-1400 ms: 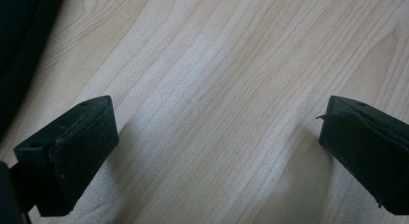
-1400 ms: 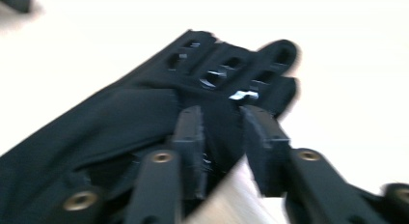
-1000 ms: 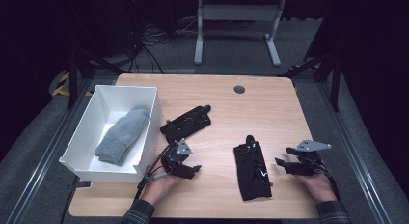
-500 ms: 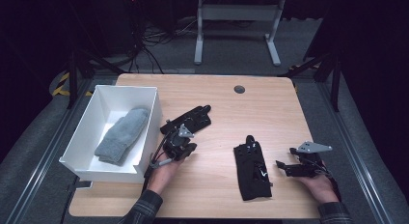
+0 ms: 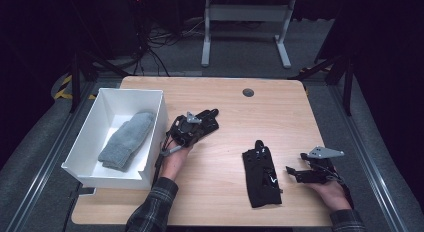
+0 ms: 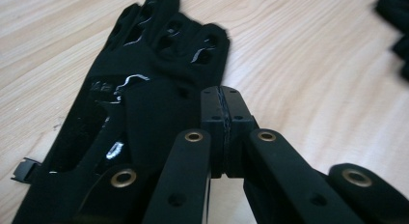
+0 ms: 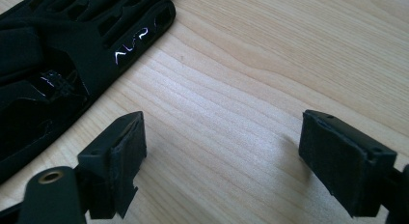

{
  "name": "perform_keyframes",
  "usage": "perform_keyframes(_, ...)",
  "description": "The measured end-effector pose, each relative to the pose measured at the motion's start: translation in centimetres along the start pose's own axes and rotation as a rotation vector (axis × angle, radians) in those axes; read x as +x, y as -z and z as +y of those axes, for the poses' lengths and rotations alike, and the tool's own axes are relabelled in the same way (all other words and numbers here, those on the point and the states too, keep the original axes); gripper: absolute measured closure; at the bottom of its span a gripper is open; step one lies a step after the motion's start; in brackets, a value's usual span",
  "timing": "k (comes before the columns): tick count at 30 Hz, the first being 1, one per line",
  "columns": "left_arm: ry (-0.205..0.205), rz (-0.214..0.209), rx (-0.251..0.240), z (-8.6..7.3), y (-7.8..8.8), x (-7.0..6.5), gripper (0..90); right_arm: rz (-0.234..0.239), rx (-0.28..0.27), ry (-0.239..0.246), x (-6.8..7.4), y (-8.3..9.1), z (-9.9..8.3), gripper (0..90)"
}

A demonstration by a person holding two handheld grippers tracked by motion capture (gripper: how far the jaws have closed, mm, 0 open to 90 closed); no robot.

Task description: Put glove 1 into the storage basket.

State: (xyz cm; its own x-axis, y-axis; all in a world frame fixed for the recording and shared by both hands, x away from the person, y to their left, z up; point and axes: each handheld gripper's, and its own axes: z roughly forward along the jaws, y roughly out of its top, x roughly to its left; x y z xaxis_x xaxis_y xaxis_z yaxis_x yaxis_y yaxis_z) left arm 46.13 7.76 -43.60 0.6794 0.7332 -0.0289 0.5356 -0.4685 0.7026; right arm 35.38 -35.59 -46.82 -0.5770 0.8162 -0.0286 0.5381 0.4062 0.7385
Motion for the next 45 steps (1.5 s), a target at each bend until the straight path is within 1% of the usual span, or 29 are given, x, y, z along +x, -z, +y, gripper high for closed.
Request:
perform_keyframes(2, 0.006, 0.008, 0.003, 0.2, -0.3, 0.3, 89.9, 0.000, 0.000, 0.000, 0.0, 0.0, 0.0, 17.2)
perform_keyframes(3, -0.003, 0.032, 0.011, 0.3, -0.7, 0.5, 89.9, 0.001, 0.000, 0.001, 0.0, 0.0, 0.0, 17.1)
perform_keyframes(4, -0.003, 0.032, 0.011, 0.3, -0.7, 0.5, 89.9, 0.001, 0.000, 0.001, 0.0, 0.0, 0.0, 17.1)
perform_keyframes(6, 0.014, 0.040, 0.024, 0.2, -1.2, 1.0, 89.9, 0.003, -0.001, 0.001, 0.0, 0.0, 0.0, 17.0)
perform_keyframes(7, 0.023, 0.052, 0.041, 0.1, -1.8, 1.3, 89.9, 0.002, 0.000, 0.001, 0.0, 0.0, 0.0, 16.9)
perform_keyframes(8, 0.023, 0.052, 0.041, 0.1, -1.8, 1.3, 89.9, 0.002, 0.000, 0.001, 0.0, 0.0, 0.0, 16.9)
perform_keyframes(10, 0.037, 0.043, 0.055, -0.3, -2.4, 1.5, 89.9, 0.004, 0.000, 0.001, 0.0, 0.0, 0.0, 16.7)
perform_keyframes(11, 0.041, 0.038, 0.046, -0.4, -2.5, 1.5, 90.0, 0.004, 0.000, 0.001, 0.0, 0.0, 0.0, 16.6)
perform_keyframes(12, 0.040, 0.036, 0.049, -0.4, -2.4, 1.5, 90.0, 0.005, 0.000, 0.002, 0.0, 0.0, 0.0, 16.4)
perform_keyframes(13, 0.043, 0.019, 0.056, -0.4, -2.4, 1.4, 90.0, 0.005, 0.000, 0.002, 0.0, -0.1, 0.0, 16.3)
perform_keyframes(15, 0.032, 0.010, 0.061, -0.6, -2.4, 1.2, 90.0, 0.005, 0.000, 0.003, 0.0, -0.1, 0.0, 16.2)
perform_keyframes(17, 0.032, 0.000, 0.059, -0.7, -2.4, 1.0, 90.0, 0.005, 0.000, 0.003, 0.0, -0.1, 0.0, 16.2)
perform_keyframes(19, 0.030, -0.033, 0.058, -0.9, -2.2, 0.7, 90.0, 0.006, 0.000, 0.004, 0.0, -0.1, 0.0, 16.2)
perform_keyframes(20, 0.030, -0.035, 0.057, -0.9, -2.2, 0.6, 90.0, 0.006, 0.000, 0.004, 0.0, -0.1, 0.0, 16.2)
perform_keyframes(21, 0.032, -0.056, 0.061, -1.0, -2.1, 0.3, 90.0, 0.006, 0.000, 0.004, 0.0, -0.1, 0.0, 16.2)
perform_keyframes(23, 0.030, -0.065, 0.062, -1.1, -2.0, 0.0, 90.0, 0.006, -0.001, 0.006, 0.0, -0.1, 0.0, 16.2)
perform_keyframes(25, 0.012, -0.081, 0.069, -1.1, -1.9, -0.4, 90.0, 0.006, -0.001, 0.006, 0.0, -0.1, 0.0, 16.2)
perform_keyframes(26, 0.004, -0.099, 0.069, -1.3, -1.8, -0.9, 90.0, 0.006, -0.001, 0.005, 0.0, -0.1, 0.0, 16.2)
perform_keyframes(28, 0.001, -0.106, 0.064, -1.4, -1.8, -1.1, 90.0, 0.007, -0.001, 0.006, 0.0, -0.1, 0.0, 16.2)
perform_keyframes(29, 0.000, -0.130, 0.062, -1.6, -1.7, -1.7, 90.0, 0.006, -0.001, 0.006, 0.0, -0.1, 0.0, 16.2)
perform_keyframes(30, 0.000, -0.130, 0.062, -1.6, -1.7, -1.7, 90.0, 0.006, -0.001, 0.006, 0.0, -0.1, 0.0, 16.2)
perform_keyframes(35, -0.035, -0.171, 0.077, -1.8, -1.5, -3.2, 90.0, 0.006, 0.000, 0.006, 0.0, -0.1, 0.0, 16.2)
perform_keyframes(38, -0.054, -0.188, 0.080, -1.8, -1.4, -4.2, 90.0, 0.006, -0.001, 0.005, 0.1, -0.1, 0.1, 16.2)
perform_keyframes(39, -0.062, -0.197, 0.081, -1.9, -1.4, -4.8, 90.0, 0.007, 0.000, 0.006, 0.0, -0.1, 0.1, 16.2)
perform_keyframes(40, -0.062, -0.197, 0.081, -1.9, -1.4, -4.8, 90.0, 0.007, 0.000, 0.006, 0.0, -0.1, 0.1, 16.2)
perform_keyframes(41, -0.075, -0.207, 0.090, -1.8, -1.4, -5.1, 90.0, 0.006, -0.001, 0.005, 0.1, -0.1, 0.1, 16.2)
perform_keyframes(42, -0.076, -0.204, 0.082, -1.9, -1.4, -5.3, 90.0, 0.006, -0.001, 0.005, 0.1, -0.1, 0.1, 16.2)
perform_keyframes(43, -0.081, -0.205, 0.084, -1.9, -1.4, -5.5, 90.0, 0.007, 0.000, 0.006, 0.0, -0.1, 0.1, 16.2)
perform_keyframes(45, -0.080, -0.216, 0.081, -1.9, -1.4, -5.9, 90.0, 0.007, 0.000, 0.006, 0.0, -0.1, 0.1, 16.2)
